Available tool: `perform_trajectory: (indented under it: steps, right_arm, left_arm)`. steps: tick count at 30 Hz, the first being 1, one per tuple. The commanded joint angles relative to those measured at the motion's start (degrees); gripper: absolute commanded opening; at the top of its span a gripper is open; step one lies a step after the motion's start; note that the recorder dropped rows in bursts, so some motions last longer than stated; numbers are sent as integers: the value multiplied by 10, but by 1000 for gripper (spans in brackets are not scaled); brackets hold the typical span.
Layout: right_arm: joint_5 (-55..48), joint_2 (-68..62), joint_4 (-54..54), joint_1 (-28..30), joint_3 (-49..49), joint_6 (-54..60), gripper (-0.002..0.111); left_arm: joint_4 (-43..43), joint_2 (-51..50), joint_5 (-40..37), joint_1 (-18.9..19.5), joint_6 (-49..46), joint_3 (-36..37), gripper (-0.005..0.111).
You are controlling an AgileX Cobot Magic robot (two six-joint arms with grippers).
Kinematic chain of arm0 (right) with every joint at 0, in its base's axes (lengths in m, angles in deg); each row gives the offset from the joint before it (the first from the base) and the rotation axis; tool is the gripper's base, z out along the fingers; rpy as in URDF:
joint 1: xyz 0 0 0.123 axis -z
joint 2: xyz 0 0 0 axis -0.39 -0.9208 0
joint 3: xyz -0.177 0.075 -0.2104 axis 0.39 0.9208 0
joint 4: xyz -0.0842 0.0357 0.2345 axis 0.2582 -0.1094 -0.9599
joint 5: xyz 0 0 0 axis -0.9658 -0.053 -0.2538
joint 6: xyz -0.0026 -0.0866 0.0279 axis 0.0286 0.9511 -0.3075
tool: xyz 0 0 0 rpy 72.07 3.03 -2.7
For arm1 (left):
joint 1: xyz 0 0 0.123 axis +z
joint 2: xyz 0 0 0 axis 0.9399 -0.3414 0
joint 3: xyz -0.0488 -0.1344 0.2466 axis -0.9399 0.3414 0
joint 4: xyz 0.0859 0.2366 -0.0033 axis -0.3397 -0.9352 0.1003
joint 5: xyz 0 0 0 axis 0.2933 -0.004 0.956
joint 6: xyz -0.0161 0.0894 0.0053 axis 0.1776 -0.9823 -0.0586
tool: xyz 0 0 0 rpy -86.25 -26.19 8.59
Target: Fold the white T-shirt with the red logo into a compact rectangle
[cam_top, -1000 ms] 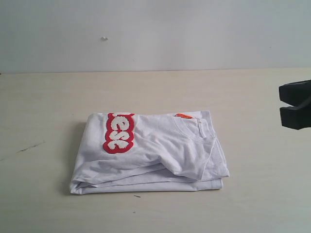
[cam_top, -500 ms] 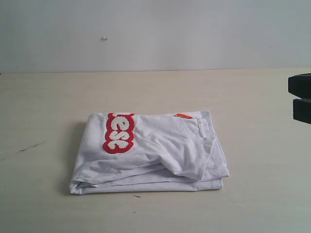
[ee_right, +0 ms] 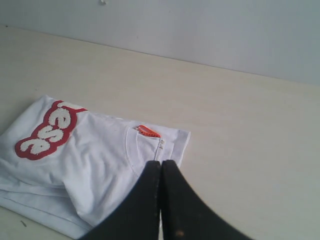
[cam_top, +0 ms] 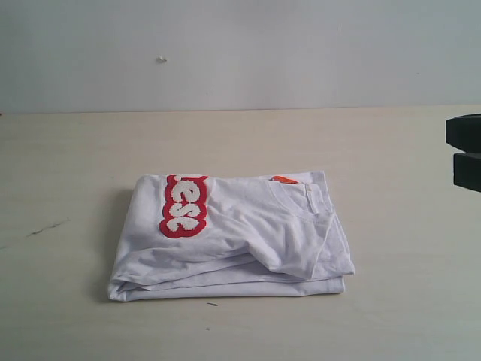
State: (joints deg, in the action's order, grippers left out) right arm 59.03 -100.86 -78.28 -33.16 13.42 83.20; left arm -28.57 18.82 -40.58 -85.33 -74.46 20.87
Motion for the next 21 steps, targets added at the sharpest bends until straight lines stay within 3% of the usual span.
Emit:
perform_trajectory:
  steps: [1, 10, 18, 21]
  right_arm:
    - [7, 1, 0, 2, 2, -2, 0]
    - [7, 1, 0, 2, 2, -2, 0]
    - [7, 1, 0, 2, 2, -2, 0]
    - [7, 1, 0, 2, 2, -2, 0]
  left_arm:
    - [-18, 80, 14, 4, 2, 1, 0]
    - [-71, 161, 44, 13, 27, 18, 0]
    - [-326, 234, 34, 81, 298, 99, 0]
    - [-377, 268, 9, 105, 363, 129, 0]
